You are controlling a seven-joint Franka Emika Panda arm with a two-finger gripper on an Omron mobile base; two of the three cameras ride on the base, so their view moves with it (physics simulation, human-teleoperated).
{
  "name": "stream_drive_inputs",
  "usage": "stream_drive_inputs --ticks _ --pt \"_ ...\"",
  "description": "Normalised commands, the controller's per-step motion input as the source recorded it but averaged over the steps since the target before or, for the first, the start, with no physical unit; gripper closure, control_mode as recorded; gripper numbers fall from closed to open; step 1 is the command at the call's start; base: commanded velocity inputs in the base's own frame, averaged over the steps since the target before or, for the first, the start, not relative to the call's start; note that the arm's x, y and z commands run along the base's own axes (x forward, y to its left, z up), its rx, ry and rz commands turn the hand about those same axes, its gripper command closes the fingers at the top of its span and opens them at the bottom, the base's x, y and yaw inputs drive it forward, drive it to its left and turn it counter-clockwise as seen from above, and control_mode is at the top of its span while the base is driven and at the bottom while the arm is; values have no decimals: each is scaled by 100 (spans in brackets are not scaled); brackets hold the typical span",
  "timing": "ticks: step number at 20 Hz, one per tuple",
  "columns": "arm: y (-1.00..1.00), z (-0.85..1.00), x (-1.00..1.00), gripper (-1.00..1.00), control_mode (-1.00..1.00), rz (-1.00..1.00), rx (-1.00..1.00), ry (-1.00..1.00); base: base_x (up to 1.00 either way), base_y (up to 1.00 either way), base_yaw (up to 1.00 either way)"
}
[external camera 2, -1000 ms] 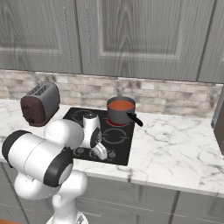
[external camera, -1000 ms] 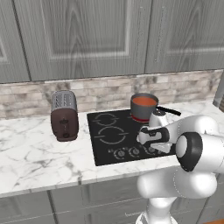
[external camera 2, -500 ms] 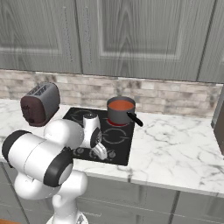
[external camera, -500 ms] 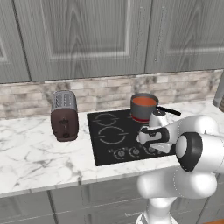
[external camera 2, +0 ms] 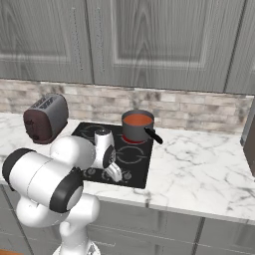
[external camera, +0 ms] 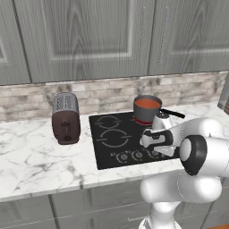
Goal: Wait until the marinara sauce is simmered to a deep red color and then turn off the stove.
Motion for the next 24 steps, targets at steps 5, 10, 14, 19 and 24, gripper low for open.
stream_drive_inputs --ticks 5,10,14,19,24 --pt "0 0 0 -100 -100 0 0 0 0 0 0" --pt "0 0 0 -100 -100 0 0 0 0 0 0" --pt "0 0 0 -100 -100 0 0 0 0 0 0" --pt "0 0 0 -100 -100 0 0 0 0 0 0" --pt "0 0 0 -100 -100 0 0 0 0 0 0"
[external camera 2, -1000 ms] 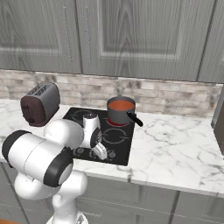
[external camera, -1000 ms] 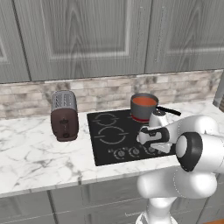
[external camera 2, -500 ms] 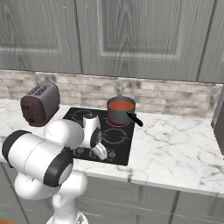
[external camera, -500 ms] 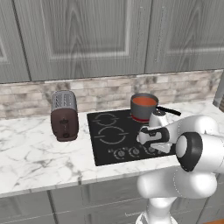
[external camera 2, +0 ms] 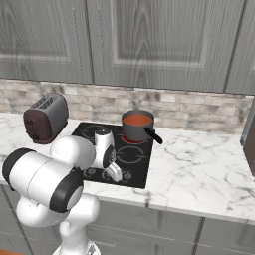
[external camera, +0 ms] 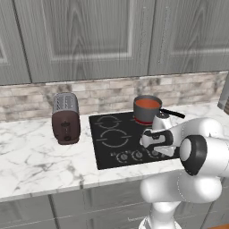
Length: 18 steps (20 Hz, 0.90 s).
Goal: Wait until the marinara sauce is simmered to a deep red color and then turn off the stove.
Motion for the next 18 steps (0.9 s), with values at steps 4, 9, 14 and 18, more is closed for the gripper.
stream_drive_inputs --ticks 4,9,14,18 --pt "0 0 0 -100 -100 0 0 0 0 0 0" --pt "0 0 0 -100 -100 0 0 0 0 0 0" --pt "0 0 0 -100 -100 0 0 0 0 0 0" --pt "0 0 0 -100 -100 0 0 0 0 0 0"
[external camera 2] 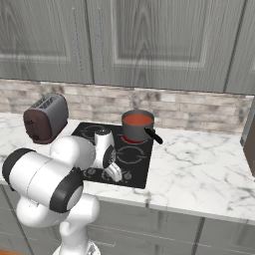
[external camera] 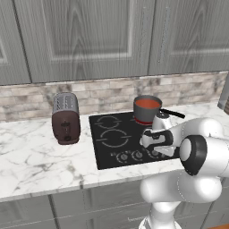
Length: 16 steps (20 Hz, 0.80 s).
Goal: Wait until the marinara sauce is simmered to a deep red color and then turn off the stove.
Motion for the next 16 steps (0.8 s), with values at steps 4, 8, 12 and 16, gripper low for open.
stream_drive_inputs --ticks 4,8,12,16 --pt "0 0 0 -100 -100 0 0 0 0 0 0" --pt "0 0 0 -100 -100 0 0 0 0 0 0" --pt "0 0 0 -100 -100 0 0 0 0 0 0" --pt "0 0 0 -100 -100 0 0 0 0 0 0"
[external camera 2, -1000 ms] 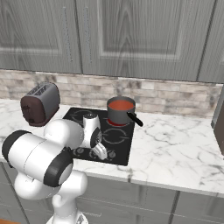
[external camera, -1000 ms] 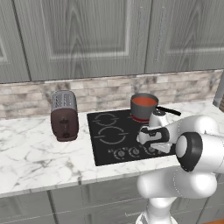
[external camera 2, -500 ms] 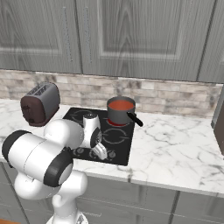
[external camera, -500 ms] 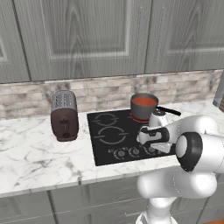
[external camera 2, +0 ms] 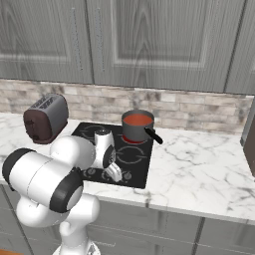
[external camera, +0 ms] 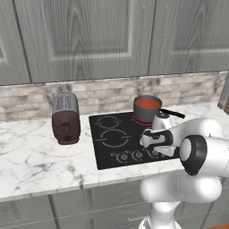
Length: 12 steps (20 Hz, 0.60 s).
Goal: Wait until the marinara sauce is simmered to a deep red color and then turn off the stove.
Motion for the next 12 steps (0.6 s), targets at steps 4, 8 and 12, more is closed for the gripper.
stream_drive_inputs --ticks 4,8,12 --pt "0 0 0 -100 -100 0 0 0 0 0 0" --pt "0 0 0 -100 -100 0 0 0 0 0 0" --pt "0 0 0 -100 -100 0 0 0 0 0 0"
